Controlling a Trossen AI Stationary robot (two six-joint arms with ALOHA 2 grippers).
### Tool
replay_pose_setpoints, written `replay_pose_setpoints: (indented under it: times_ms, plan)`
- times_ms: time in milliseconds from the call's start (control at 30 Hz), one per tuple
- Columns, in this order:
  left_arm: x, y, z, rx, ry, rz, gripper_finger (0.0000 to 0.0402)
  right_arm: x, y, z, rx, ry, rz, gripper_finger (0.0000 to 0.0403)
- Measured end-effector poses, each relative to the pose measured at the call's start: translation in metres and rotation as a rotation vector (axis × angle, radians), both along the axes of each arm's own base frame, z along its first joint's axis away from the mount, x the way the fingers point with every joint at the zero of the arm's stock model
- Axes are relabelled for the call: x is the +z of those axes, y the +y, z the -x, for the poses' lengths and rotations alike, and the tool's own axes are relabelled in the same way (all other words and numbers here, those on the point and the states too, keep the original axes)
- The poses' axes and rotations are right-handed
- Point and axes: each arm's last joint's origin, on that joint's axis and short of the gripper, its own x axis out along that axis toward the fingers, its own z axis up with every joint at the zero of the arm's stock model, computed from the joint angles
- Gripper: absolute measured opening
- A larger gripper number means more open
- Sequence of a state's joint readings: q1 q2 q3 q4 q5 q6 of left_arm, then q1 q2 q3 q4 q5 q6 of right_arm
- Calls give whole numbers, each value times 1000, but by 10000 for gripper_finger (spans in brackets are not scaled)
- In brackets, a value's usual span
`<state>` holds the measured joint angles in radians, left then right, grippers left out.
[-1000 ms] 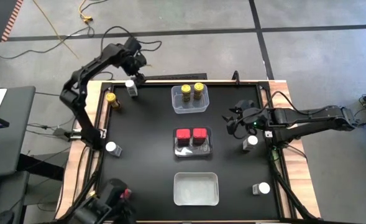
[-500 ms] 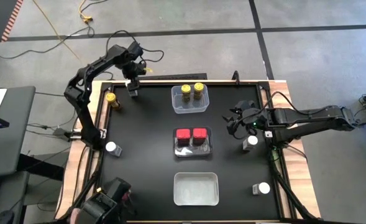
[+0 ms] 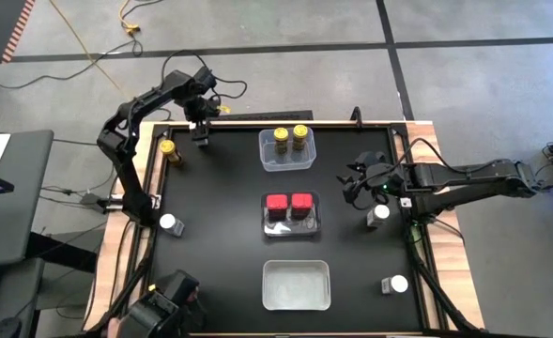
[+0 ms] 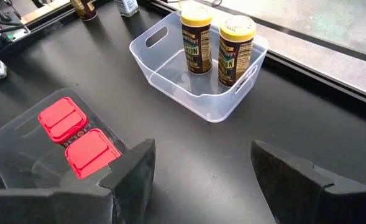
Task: Sort spices by type
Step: Put the top left white seasoning bottle into the gray bin
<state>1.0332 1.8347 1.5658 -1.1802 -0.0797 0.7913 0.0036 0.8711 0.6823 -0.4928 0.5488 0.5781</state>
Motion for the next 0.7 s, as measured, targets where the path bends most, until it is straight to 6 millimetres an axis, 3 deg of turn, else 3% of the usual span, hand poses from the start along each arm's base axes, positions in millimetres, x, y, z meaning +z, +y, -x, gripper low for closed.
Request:
replay_pose_setpoints:
  times_ms: [700]
  plan:
    - [0, -2, 3, 118, 20, 19, 285, 0, 0, 0, 2, 3, 4, 291]
